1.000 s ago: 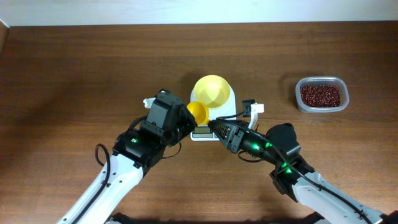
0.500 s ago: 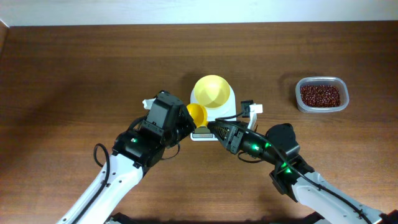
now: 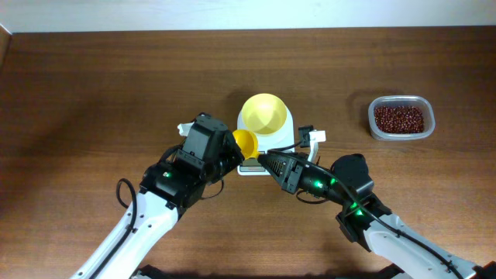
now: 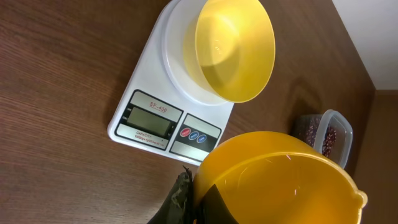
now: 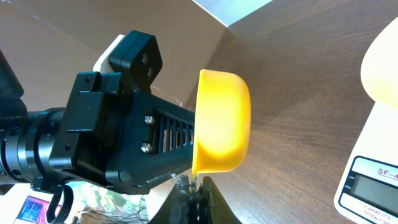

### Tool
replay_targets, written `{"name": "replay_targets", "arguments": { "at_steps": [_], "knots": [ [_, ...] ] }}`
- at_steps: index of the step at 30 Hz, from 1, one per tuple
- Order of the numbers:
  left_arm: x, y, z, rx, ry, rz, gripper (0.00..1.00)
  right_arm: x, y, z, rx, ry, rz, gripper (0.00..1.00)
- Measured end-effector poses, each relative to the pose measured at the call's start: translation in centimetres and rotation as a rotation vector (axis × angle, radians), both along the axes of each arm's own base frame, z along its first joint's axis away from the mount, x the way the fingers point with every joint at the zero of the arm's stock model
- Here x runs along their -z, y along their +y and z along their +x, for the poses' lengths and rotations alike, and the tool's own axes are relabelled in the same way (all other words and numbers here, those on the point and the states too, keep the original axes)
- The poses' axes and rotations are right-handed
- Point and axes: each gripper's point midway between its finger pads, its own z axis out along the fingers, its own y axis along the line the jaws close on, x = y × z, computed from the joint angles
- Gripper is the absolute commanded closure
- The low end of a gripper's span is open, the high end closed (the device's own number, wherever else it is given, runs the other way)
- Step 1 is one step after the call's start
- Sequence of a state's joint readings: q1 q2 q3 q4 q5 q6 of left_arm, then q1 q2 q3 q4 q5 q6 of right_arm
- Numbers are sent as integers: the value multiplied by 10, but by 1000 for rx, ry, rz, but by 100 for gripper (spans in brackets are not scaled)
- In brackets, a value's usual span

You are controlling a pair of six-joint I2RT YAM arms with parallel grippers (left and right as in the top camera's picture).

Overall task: Scoop item into bowl and weigh 50g on scale
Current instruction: 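Grasp the scoop handle with the right gripper beside the left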

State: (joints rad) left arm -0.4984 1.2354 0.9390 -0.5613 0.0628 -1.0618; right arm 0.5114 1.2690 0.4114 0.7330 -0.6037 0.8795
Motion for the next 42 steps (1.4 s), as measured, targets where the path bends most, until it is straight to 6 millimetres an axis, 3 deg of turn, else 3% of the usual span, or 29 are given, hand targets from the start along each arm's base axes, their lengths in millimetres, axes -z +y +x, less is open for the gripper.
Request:
{"name": "replay_targets", "arguments": {
  "at_steps": [8, 17, 23, 30, 42],
  "knots": [
    [1, 0, -1, 0, 4, 2, 100, 0, 0, 0, 0, 0, -1, 96],
    [2, 1, -2, 0, 11, 5, 100, 0, 0, -1, -4, 1, 1, 87],
    [2, 3, -2, -5, 10, 12, 100, 0, 1, -1, -7, 2, 1, 92],
    [2, 2, -2, -5, 10, 12, 100, 0, 1, -1, -7, 4, 2, 87],
    [3, 3, -2, -7, 9, 15, 100, 0, 1, -1, -8, 4, 2, 90]
  ]
}}
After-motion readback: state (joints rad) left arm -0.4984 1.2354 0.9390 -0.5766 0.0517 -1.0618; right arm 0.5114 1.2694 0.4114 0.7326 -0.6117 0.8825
